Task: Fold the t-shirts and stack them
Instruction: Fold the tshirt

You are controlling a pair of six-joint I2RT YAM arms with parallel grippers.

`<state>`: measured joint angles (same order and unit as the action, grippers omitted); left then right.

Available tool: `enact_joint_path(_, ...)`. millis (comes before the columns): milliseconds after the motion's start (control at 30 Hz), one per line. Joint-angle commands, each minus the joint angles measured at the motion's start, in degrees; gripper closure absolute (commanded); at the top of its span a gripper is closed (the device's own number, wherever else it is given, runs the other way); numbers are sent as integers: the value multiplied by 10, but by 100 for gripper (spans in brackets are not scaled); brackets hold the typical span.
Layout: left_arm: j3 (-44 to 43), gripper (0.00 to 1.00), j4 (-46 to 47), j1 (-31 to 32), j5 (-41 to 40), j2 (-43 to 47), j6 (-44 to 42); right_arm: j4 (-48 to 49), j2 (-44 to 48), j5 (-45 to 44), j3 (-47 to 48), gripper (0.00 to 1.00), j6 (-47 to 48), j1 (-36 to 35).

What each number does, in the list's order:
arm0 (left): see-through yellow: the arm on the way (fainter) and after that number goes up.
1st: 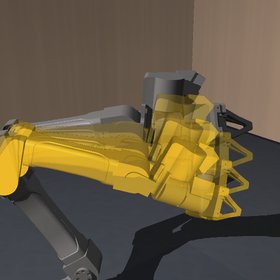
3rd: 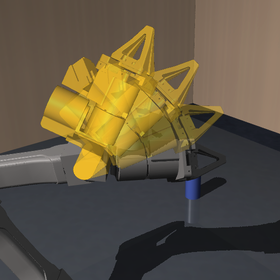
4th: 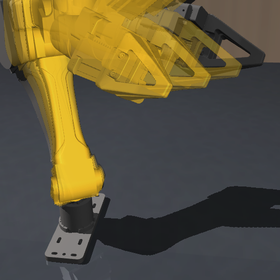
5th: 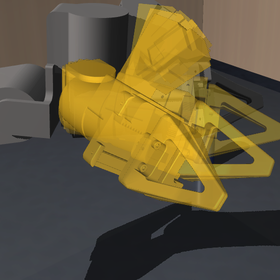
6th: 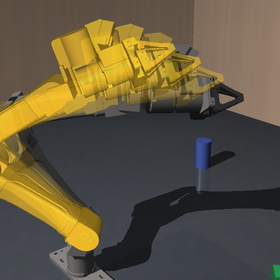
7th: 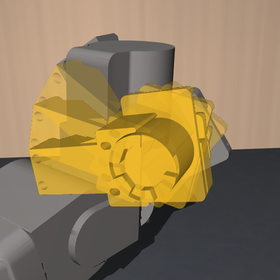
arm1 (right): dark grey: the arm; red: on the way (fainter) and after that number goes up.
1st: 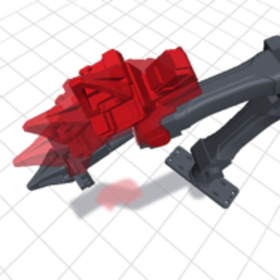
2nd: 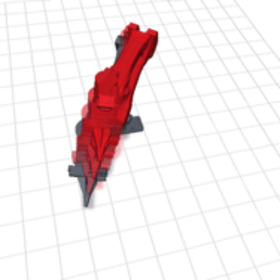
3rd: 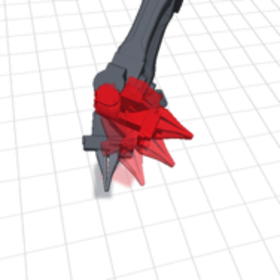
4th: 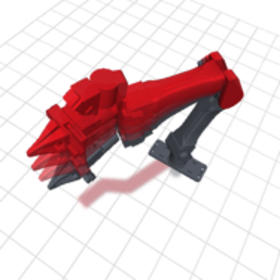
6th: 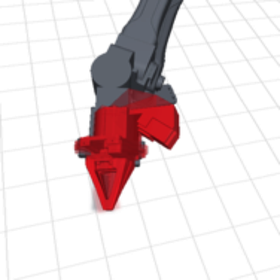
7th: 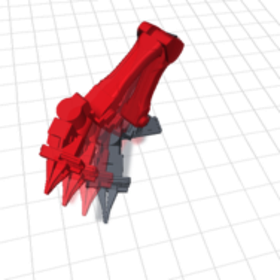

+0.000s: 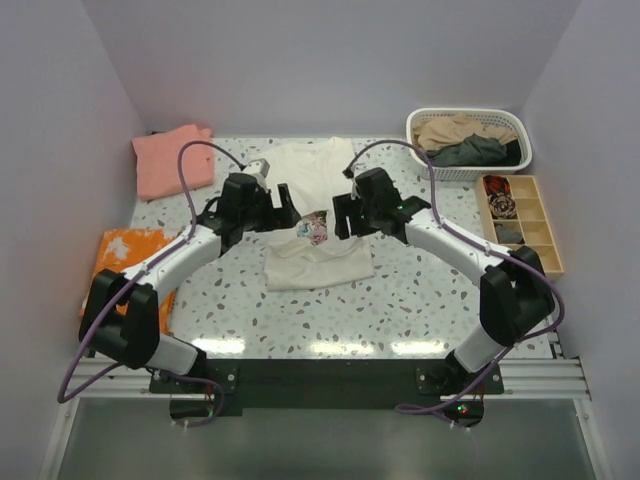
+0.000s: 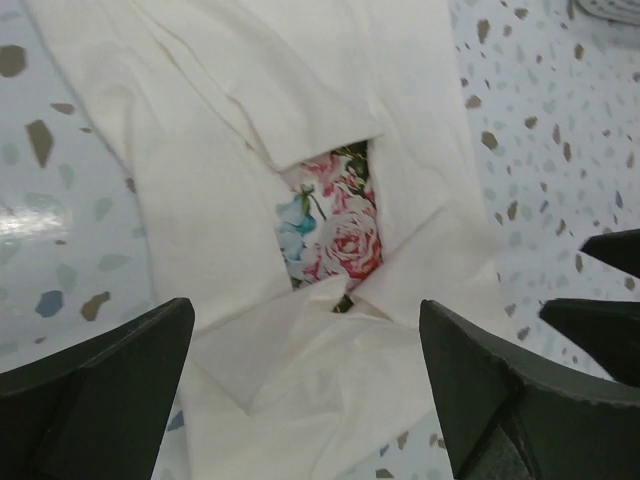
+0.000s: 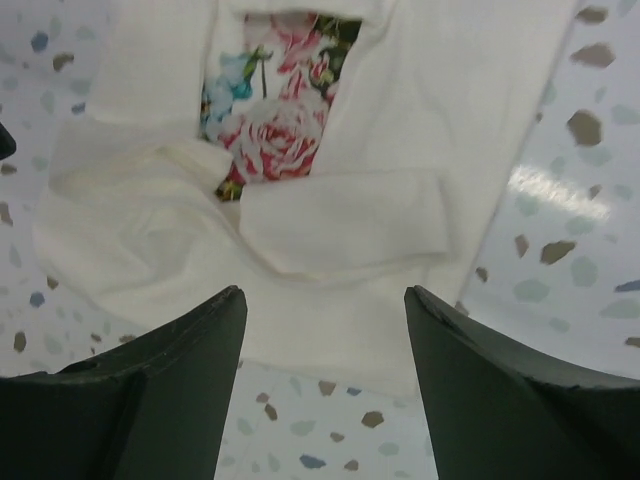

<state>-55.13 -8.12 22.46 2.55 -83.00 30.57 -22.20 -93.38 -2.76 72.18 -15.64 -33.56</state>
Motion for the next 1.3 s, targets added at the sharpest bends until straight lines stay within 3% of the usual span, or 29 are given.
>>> enact_joint_path(0,30,0,-14,17,127,21,0,-5,22,125,-63,32,-38,-6)
enact_joint_path(267,113,0,-8,19,155,46,27,24,10,176,-95,32,-73,-6)
enact_joint_path(600,92,0,35,20,183,-32,31,11,-50,167,-63,34,-70,-9)
enact_joint_path(1067,-30,0,37,17,88,-154,-5,0,-167,118,39,33,-40,-9)
enact_joint_path(1267,-31,0,31,13,30,-182,-30,-5,-203,59,103,32,-19,-8)
